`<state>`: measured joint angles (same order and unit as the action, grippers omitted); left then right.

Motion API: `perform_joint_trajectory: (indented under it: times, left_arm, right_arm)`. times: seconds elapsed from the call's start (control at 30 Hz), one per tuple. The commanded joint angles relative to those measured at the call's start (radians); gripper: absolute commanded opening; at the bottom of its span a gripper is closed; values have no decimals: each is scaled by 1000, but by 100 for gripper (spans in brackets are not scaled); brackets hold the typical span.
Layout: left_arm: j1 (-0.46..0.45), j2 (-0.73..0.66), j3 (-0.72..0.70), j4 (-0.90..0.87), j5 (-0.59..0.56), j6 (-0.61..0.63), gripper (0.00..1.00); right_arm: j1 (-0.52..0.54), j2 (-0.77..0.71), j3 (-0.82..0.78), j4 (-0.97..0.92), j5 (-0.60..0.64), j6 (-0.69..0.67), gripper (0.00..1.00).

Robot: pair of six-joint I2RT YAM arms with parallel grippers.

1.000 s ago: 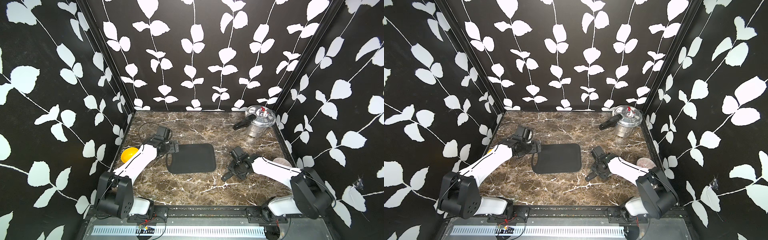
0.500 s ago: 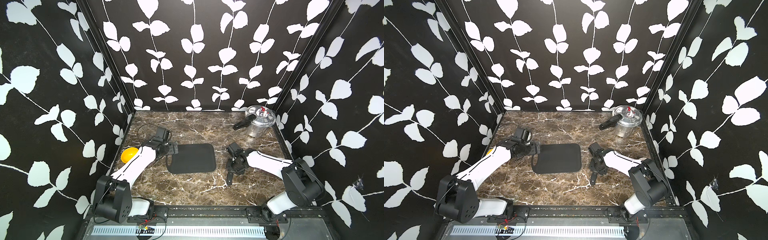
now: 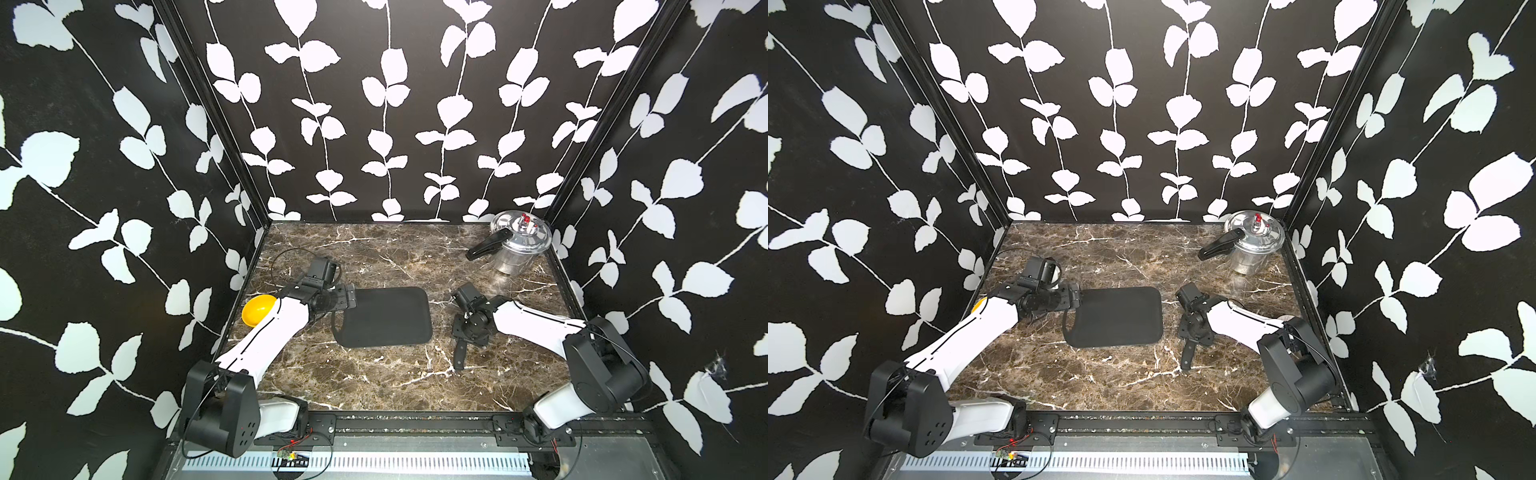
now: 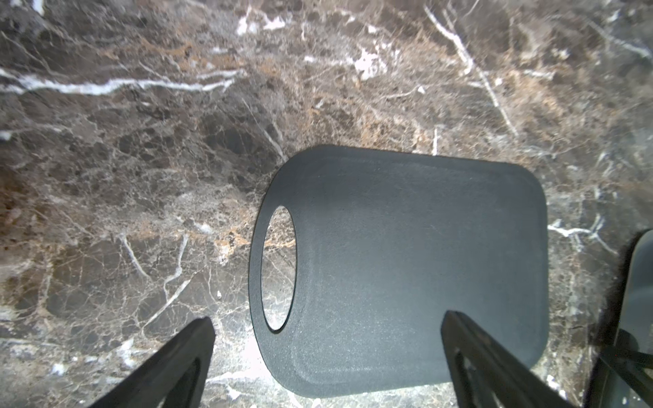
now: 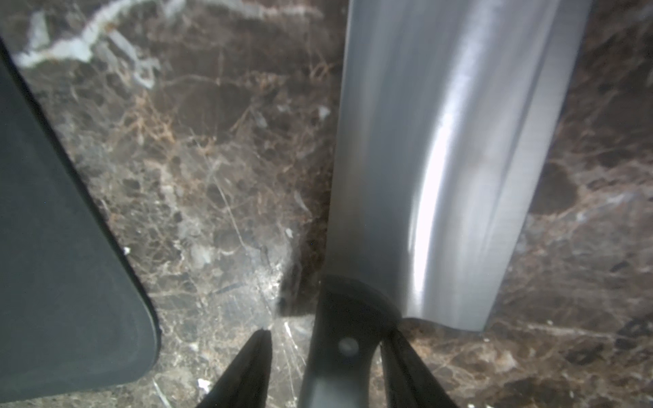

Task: Align the knife with the edge of the cutting board
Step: Adjust the knife at the center of the board, then pick up the knife at the center of the board.

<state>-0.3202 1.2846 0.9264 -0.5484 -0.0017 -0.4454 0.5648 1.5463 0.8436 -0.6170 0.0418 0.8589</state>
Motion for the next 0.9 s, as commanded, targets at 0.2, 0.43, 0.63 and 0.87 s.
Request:
perform_joint_trajectory:
  times: [0.2,0.43,0.63,0.87]
  left_arm:
    - [-5,9,24,-28,-24,5,99]
    - [-5,74,58,-36,-49,38,99]
    - [-5,135,66,-59,-59,61,99]
    - [-2,88,47,-37,-98,47,98]
  right_arm:
    - [-1,4,62,-49,16,-30,52]
    - [-2,36,124,-122,-8,-68,51]
    - [-6,71,140,-144,-51,-93,57]
    - [-7,78,88,-56,-118,-12,61]
